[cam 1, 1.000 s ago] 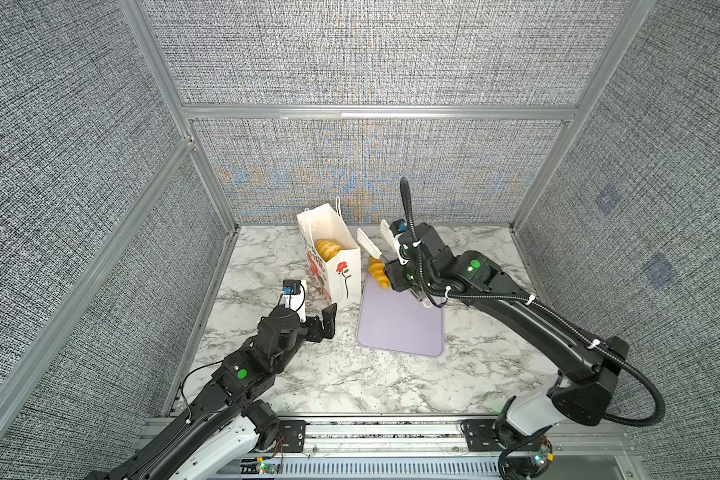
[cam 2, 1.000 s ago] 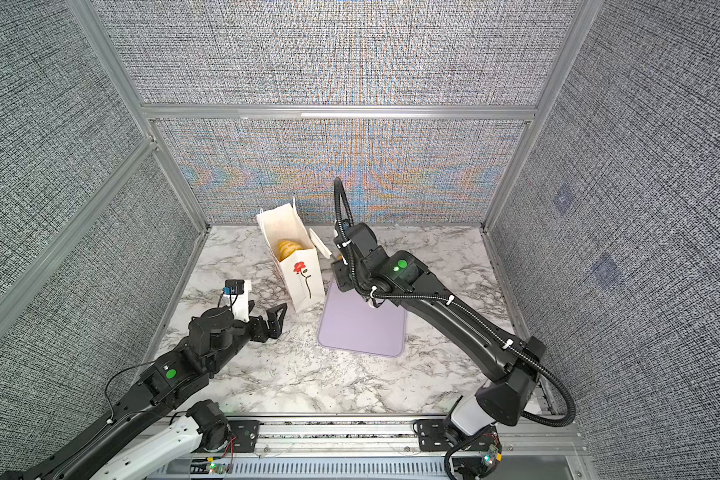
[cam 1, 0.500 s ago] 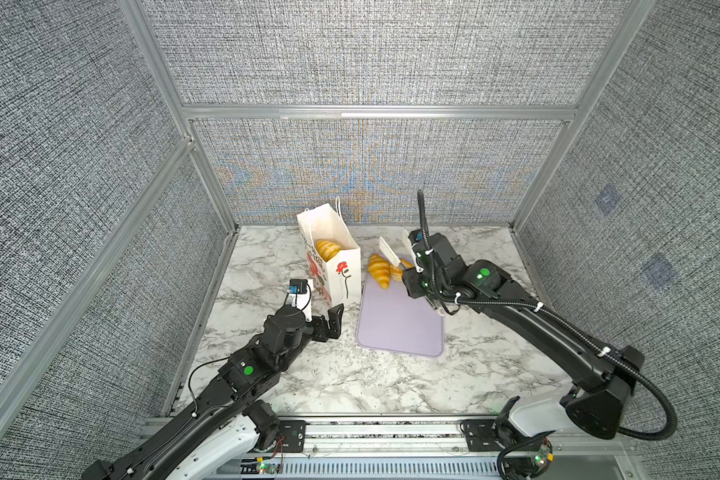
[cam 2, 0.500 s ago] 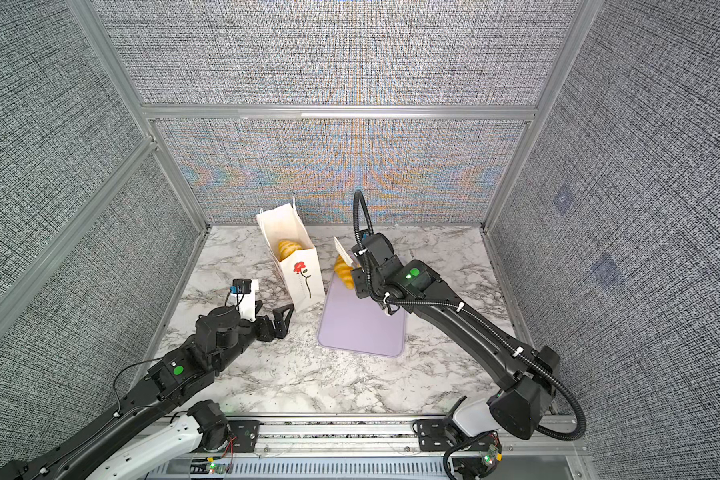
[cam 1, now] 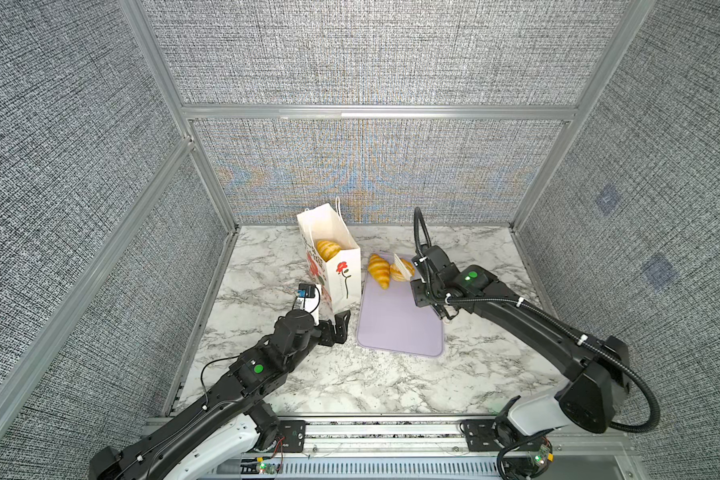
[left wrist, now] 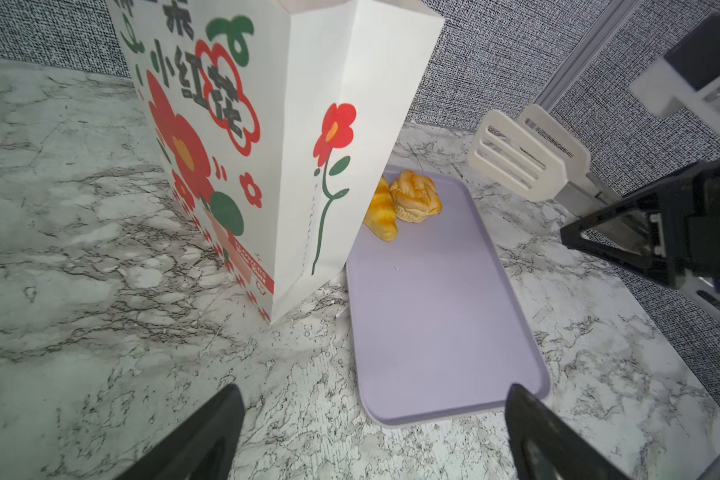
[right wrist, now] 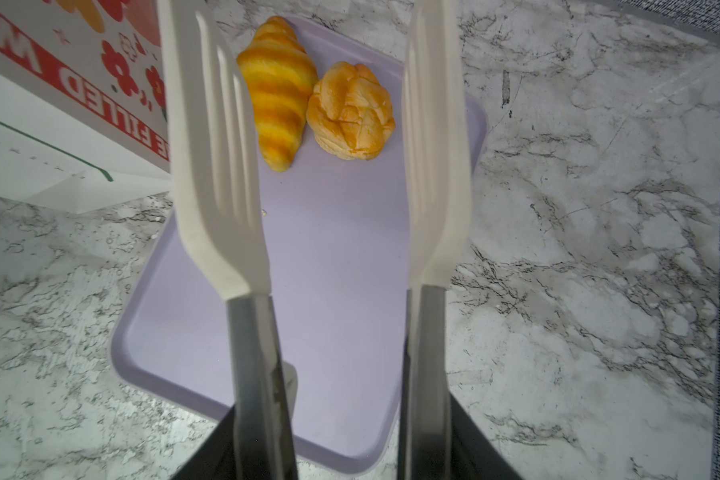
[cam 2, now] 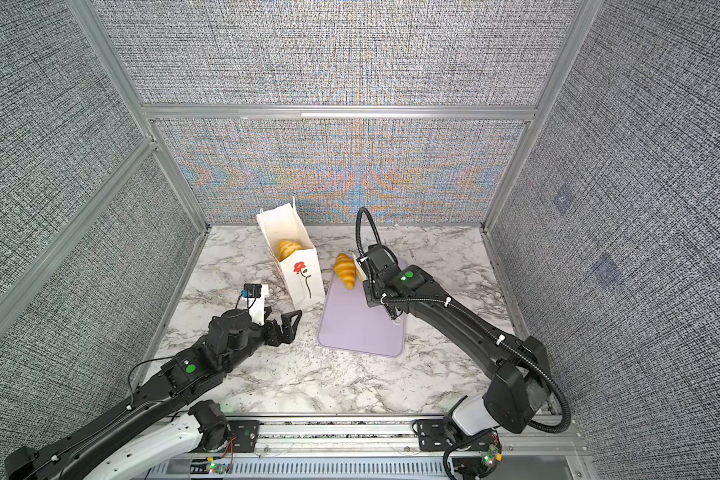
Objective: Place the fake bread into the paper bag
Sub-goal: 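Move the empty tongs with the right gripper back over the tray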
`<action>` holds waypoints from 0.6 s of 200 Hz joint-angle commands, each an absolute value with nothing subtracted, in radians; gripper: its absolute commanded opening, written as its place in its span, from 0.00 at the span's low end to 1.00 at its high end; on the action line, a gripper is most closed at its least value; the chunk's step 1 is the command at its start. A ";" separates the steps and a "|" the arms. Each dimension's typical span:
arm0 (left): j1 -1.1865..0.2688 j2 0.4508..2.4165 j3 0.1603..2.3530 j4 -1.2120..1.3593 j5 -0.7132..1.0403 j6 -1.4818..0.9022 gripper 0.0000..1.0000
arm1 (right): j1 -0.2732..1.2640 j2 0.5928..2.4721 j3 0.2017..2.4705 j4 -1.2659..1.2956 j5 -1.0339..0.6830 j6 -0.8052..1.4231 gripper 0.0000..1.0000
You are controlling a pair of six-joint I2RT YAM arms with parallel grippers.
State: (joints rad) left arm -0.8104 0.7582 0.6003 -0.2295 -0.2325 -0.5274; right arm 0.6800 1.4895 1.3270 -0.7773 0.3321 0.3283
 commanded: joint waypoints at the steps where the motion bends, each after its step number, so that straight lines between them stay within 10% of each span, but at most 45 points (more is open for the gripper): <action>1: -0.816 0.776 0.593 -0.171 -0.213 -0.543 0.99 | 0.671 1.509 1.317 -0.772 0.337 0.351 0.56; 120: -0.825 0.785 0.574 -0.188 -0.215 -0.547 0.99 | 0.606 1.660 1.318 -0.773 0.289 0.280 0.56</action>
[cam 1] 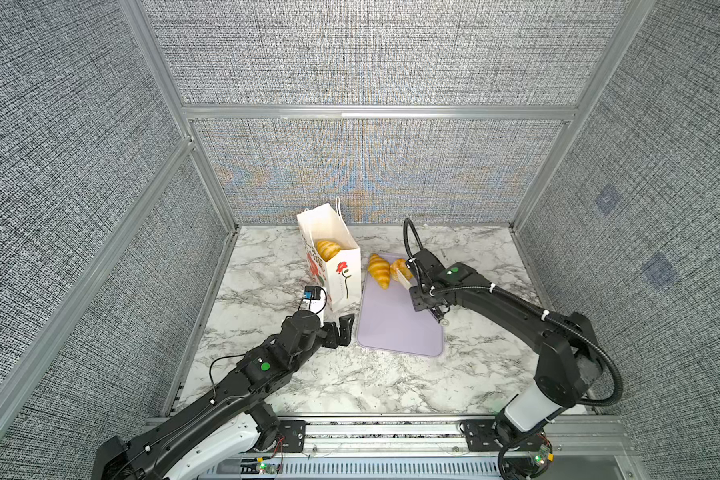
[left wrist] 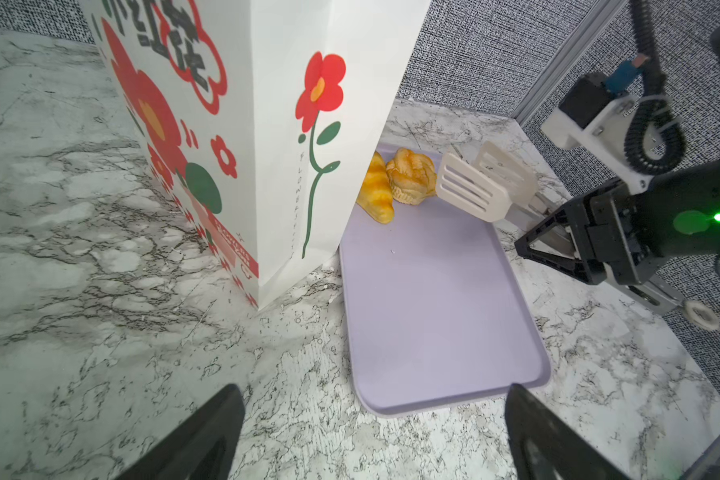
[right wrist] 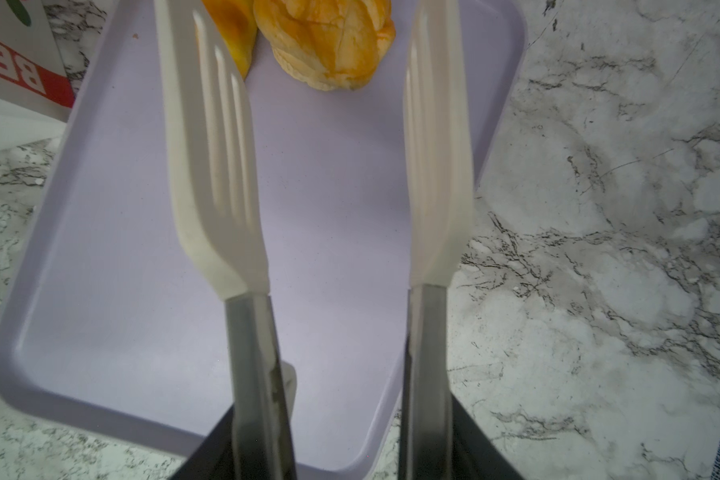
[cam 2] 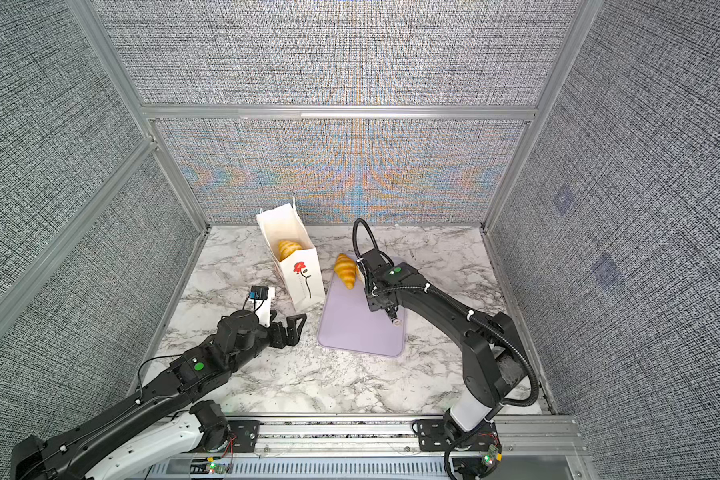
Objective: Place the fake bread into the paper bag
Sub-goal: 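Move the empty tongs with the right gripper back over the tray, then lower the open tongs around the round flaky bun with the right gripper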
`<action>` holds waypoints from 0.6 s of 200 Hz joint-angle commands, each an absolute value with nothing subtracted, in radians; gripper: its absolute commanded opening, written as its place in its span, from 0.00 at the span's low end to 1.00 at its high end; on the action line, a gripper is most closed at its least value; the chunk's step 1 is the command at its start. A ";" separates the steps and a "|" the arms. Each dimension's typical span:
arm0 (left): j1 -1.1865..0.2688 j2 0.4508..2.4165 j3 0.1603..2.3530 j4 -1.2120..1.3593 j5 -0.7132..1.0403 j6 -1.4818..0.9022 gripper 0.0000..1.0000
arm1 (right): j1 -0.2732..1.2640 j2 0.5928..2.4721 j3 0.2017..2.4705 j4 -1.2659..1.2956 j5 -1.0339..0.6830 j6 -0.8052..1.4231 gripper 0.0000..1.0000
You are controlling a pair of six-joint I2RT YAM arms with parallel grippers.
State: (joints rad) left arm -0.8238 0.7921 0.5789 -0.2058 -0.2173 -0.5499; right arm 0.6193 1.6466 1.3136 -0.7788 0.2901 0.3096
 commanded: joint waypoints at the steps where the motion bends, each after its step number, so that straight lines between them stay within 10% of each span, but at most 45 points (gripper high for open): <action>1: -0.825 0.784 0.574 -0.189 -0.215 -0.547 0.99 | 0.605 1.660 1.318 -0.773 0.288 0.280 0.56; 120: -0.826 0.797 0.571 -0.197 -0.212 -0.542 0.99 | 0.524 1.720 1.275 -0.716 0.275 0.061 0.56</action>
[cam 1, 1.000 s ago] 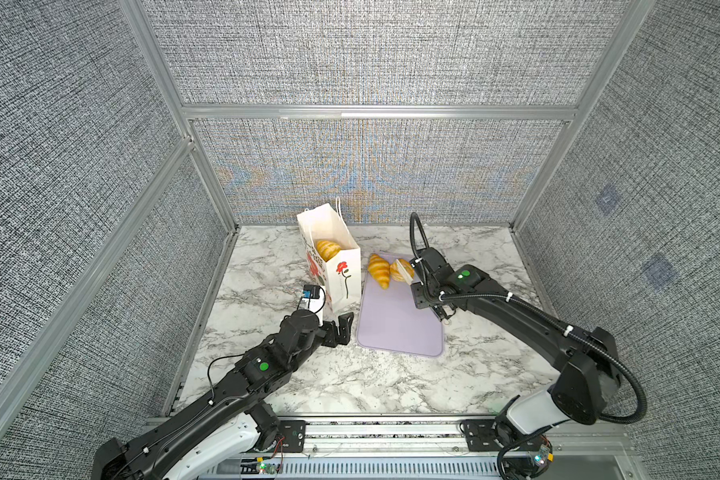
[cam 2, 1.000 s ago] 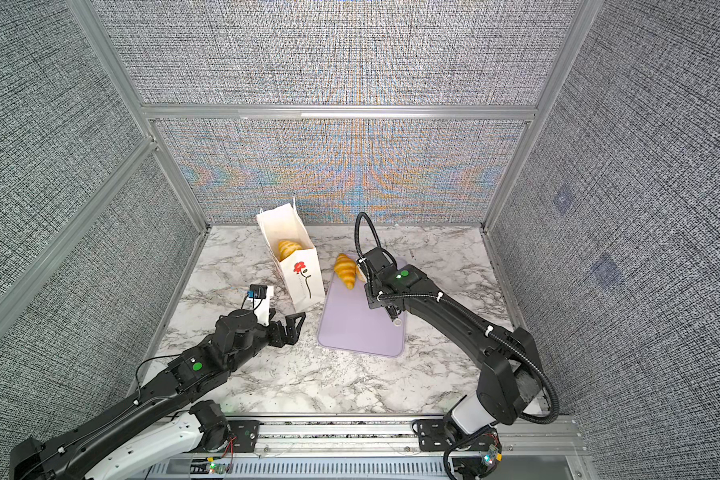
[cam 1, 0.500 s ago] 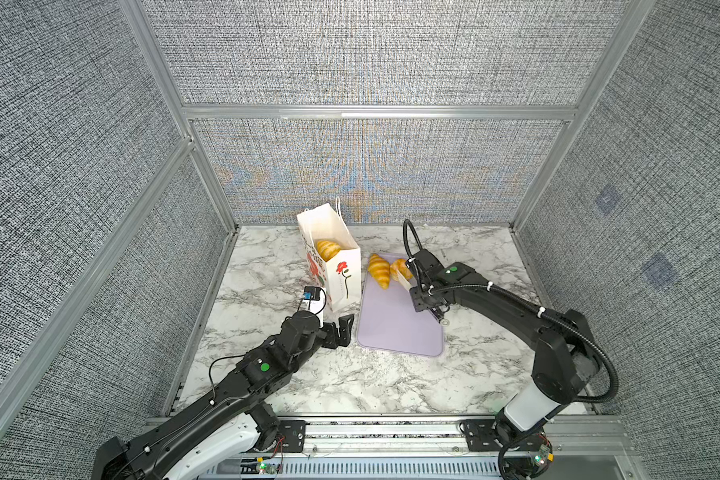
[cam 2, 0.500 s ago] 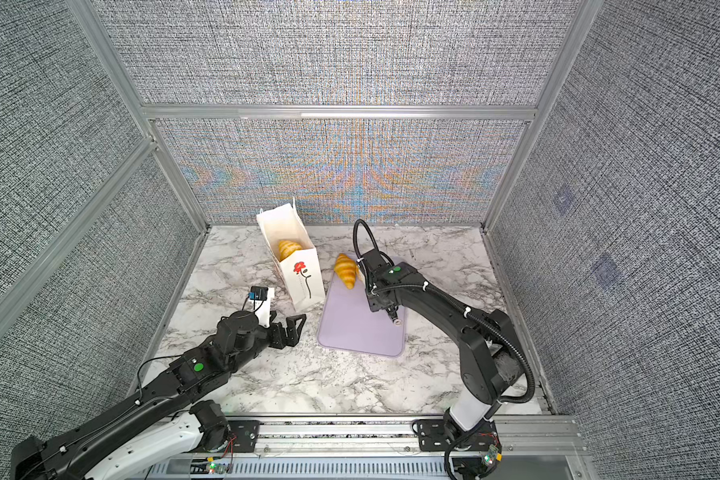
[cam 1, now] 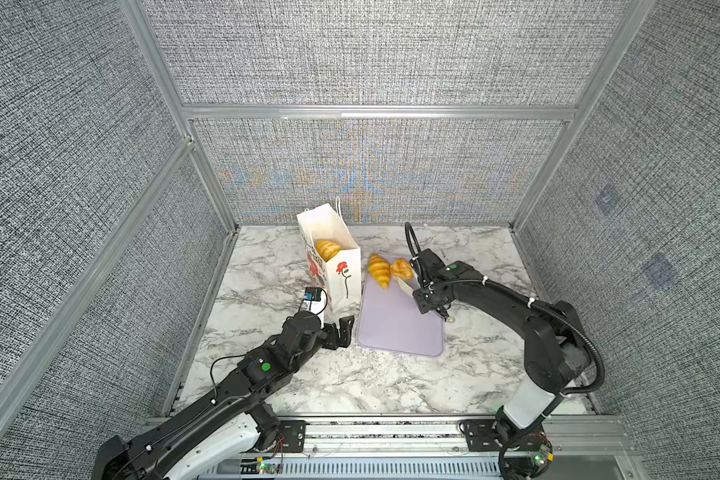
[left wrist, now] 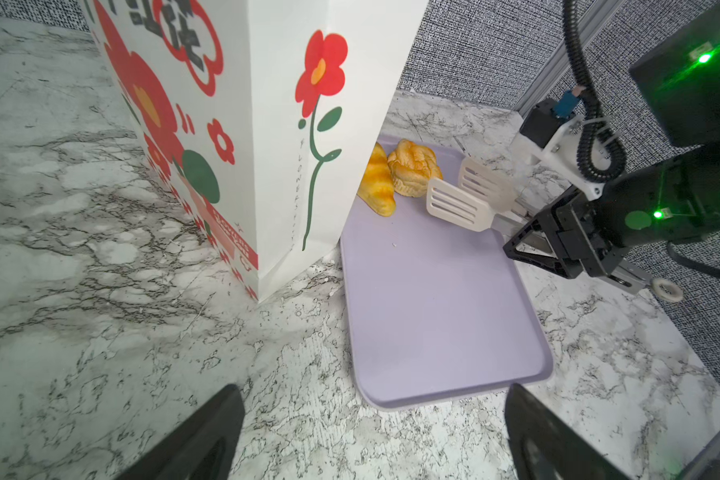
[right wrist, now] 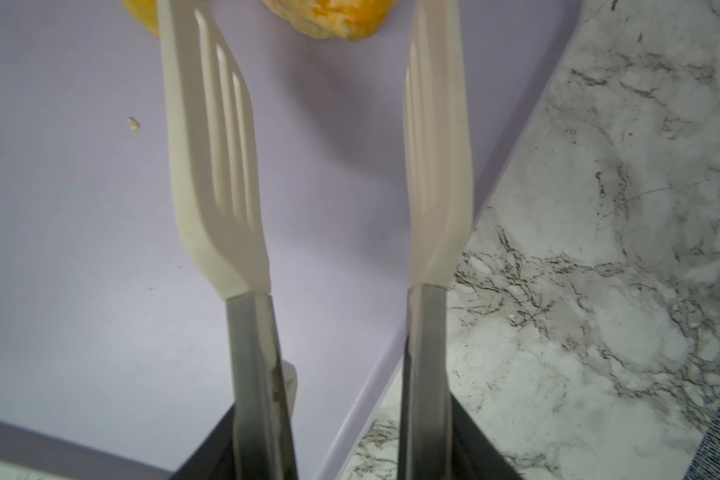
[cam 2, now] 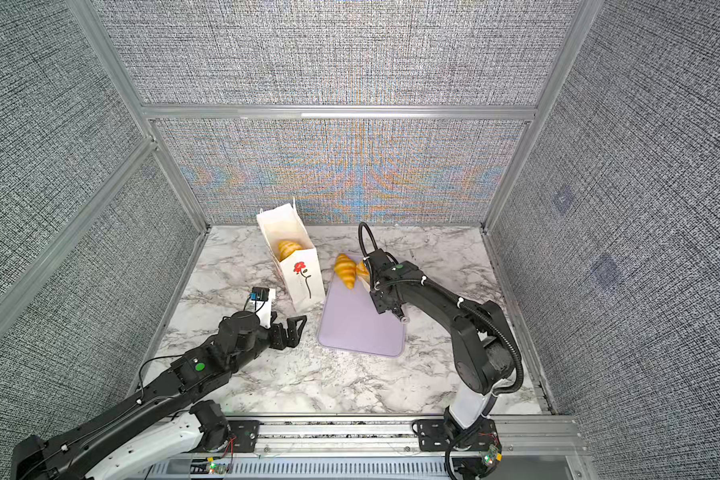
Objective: Place the fake bread into the paper bag
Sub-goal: 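Lower the open tongs around the round flaky bun with the right gripper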
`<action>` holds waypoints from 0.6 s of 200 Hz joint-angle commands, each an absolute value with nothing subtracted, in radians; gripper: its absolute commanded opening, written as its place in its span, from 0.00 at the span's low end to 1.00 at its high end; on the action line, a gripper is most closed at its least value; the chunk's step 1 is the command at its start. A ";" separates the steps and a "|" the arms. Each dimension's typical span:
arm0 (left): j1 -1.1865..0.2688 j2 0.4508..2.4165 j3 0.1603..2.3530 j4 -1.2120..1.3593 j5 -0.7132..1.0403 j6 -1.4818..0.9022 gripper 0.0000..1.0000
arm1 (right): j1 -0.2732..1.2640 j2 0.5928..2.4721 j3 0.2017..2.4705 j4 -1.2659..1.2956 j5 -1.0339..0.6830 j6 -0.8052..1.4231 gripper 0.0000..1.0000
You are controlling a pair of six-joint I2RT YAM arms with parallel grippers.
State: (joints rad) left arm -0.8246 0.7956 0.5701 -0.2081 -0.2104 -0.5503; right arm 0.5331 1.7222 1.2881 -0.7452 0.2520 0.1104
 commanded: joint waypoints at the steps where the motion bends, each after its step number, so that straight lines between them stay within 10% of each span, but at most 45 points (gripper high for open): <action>1: -0.827 0.797 0.571 -0.198 -0.212 -0.541 0.99 | 0.523 1.719 1.274 -0.714 0.275 0.059 0.55; 120: -0.827 0.825 0.581 -0.195 -0.198 -0.535 0.99 | 0.496 1.765 1.250 -0.593 0.267 -0.030 0.57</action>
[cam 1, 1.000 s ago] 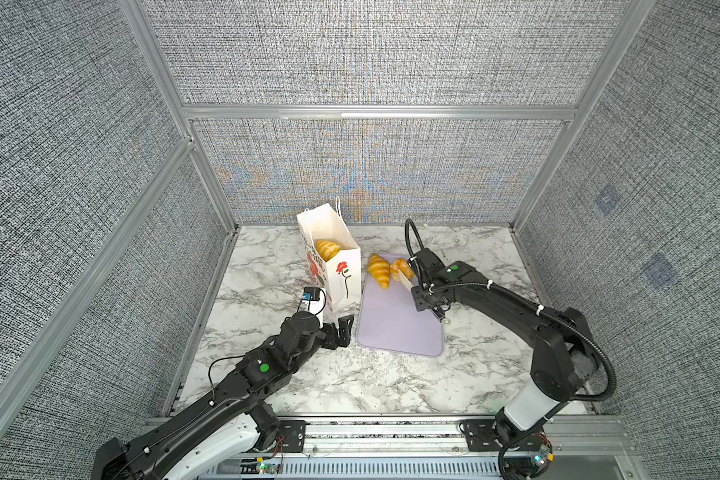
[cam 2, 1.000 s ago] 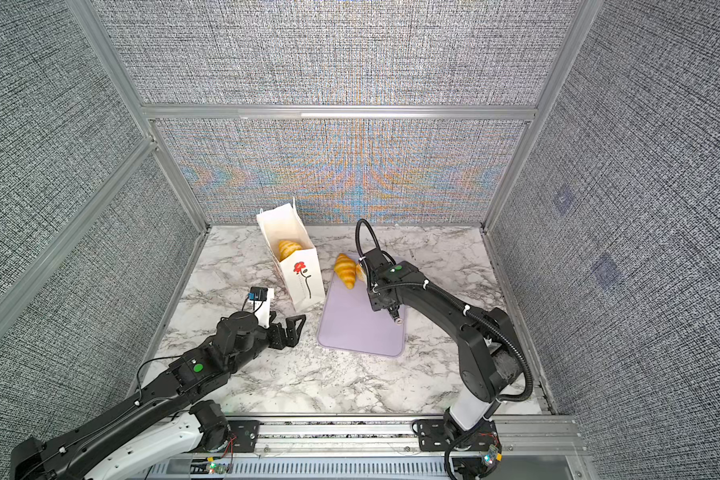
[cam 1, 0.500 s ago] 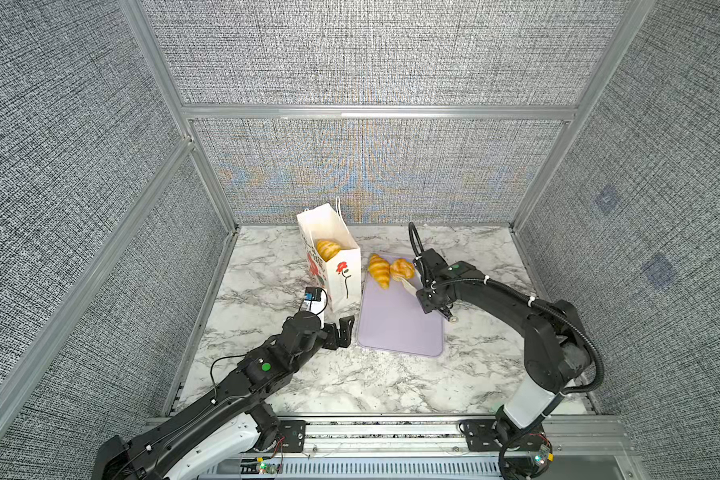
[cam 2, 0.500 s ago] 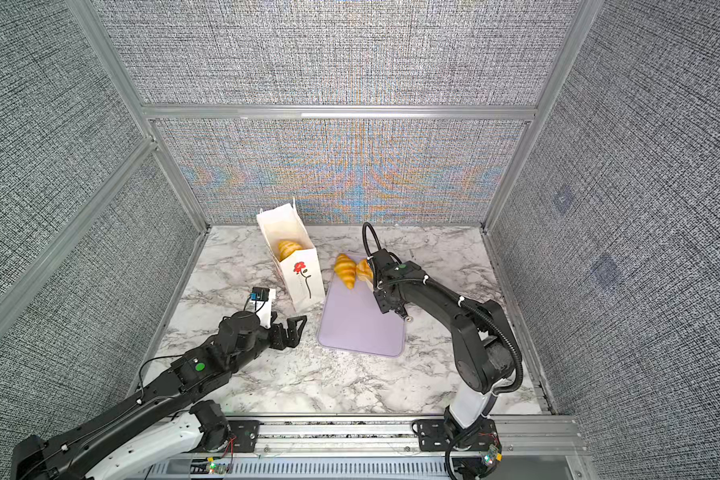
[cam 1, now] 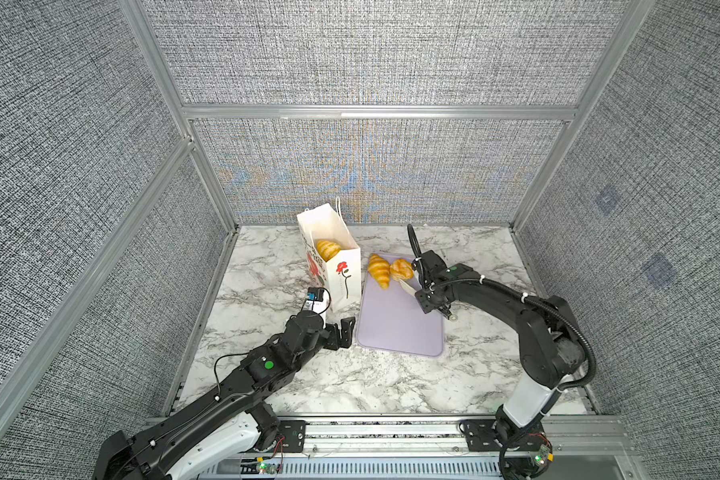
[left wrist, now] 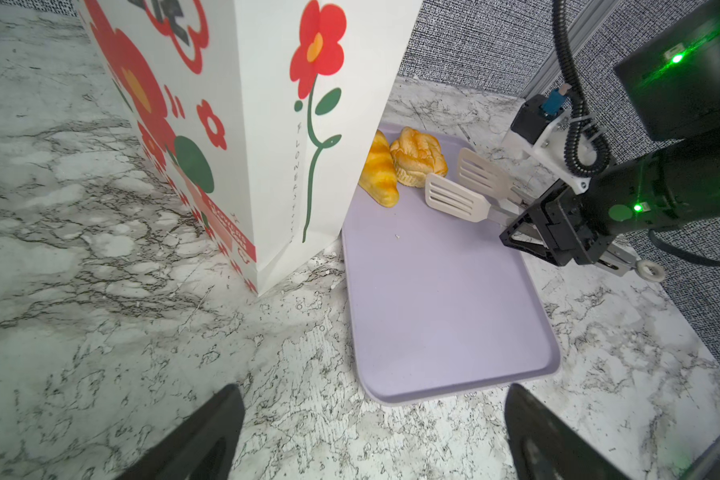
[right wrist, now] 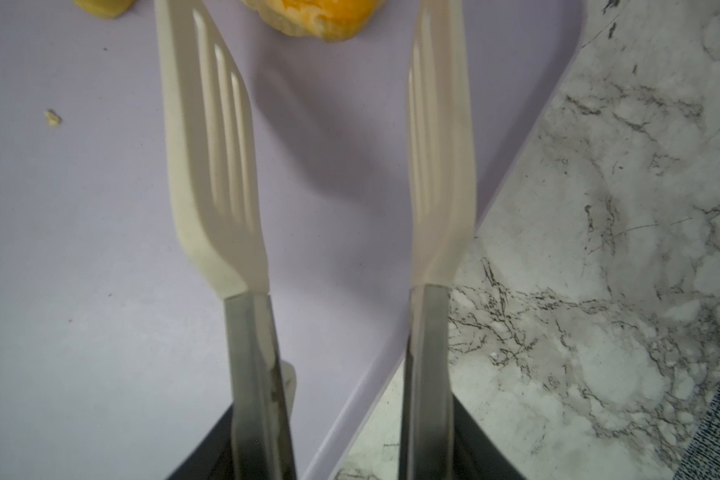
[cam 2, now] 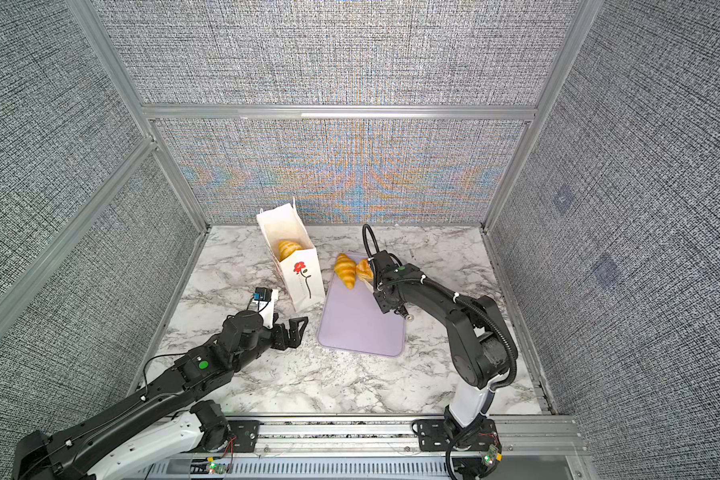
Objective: Place the fake bread into the paper bag
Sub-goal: 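Lower the open tongs around the round flaky bun with the right gripper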
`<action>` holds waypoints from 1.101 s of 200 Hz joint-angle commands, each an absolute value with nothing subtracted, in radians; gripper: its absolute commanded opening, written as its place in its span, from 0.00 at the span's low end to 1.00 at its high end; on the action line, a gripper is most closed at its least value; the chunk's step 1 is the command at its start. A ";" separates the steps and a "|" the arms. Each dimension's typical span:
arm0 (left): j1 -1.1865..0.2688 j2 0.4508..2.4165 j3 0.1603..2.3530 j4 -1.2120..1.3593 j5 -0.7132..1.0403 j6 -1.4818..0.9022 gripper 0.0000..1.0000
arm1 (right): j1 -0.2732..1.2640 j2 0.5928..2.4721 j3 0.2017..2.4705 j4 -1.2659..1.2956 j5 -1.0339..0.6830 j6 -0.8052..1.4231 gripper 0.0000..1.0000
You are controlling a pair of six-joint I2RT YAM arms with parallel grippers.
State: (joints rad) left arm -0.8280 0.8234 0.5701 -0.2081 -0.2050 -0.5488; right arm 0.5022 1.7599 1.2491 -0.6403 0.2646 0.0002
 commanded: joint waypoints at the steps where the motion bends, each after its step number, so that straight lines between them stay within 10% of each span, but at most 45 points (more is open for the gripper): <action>1: -0.827 0.825 0.582 -0.195 -0.198 -0.535 0.99 | 0.496 1.765 1.250 -0.593 0.266 -0.031 0.57; 220: -0.827 0.834 0.591 -0.207 -0.203 -0.538 0.99 | 0.452 1.884 1.351 -0.572 0.144 -0.152 0.47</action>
State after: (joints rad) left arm -0.8280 0.8429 0.5926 -0.2089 -0.1913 -0.5465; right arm 0.4545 1.8778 1.3323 -0.5686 0.1852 -0.1287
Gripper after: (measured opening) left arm 0.994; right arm 0.530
